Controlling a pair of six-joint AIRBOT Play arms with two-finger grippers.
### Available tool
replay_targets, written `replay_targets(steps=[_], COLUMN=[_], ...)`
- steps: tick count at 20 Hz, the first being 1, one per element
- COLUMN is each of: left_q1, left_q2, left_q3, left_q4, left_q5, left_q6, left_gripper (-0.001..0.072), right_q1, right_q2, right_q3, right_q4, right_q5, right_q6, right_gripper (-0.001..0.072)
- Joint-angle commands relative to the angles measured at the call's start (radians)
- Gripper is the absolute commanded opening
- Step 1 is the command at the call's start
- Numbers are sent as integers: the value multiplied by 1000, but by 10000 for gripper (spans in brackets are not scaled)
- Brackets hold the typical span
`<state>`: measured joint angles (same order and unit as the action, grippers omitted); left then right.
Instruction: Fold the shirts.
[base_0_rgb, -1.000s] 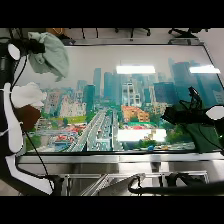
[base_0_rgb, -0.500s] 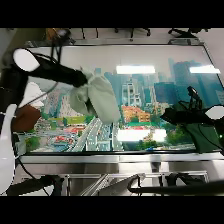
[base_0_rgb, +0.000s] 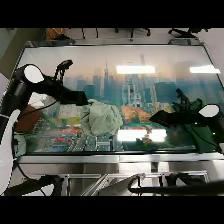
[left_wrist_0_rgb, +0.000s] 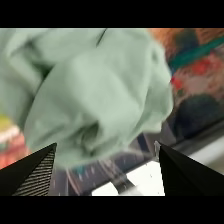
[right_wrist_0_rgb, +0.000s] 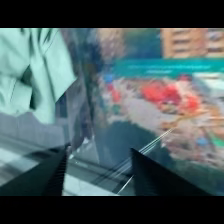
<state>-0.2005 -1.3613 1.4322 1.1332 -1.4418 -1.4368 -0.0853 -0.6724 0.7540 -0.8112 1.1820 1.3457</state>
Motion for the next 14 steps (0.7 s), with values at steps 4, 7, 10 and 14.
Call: replay_targets(steps=[4, 7, 10, 14], left_q1=[10, -84, -169, -187], left_q2=[229, 274, 214, 77], left_q3=[-539, -735, -769, -700], left_q4=[-148, -305, -322, -314], left_q5=[178, 496, 670, 678], left_q6=[22, 51, 52, 72], left_gripper=[703, 703, 703, 703], right_q1=[372, 530, 587, 592], right_q2=[-156, -301, -420, -499], right_q3=[-67, -53, 5, 77], right_q4=[57, 57, 131, 256], right_q5=[-291, -467, -490, -490], right_q6=[-43, -64, -155, -262], right_gripper=[482, 475, 475, 474])
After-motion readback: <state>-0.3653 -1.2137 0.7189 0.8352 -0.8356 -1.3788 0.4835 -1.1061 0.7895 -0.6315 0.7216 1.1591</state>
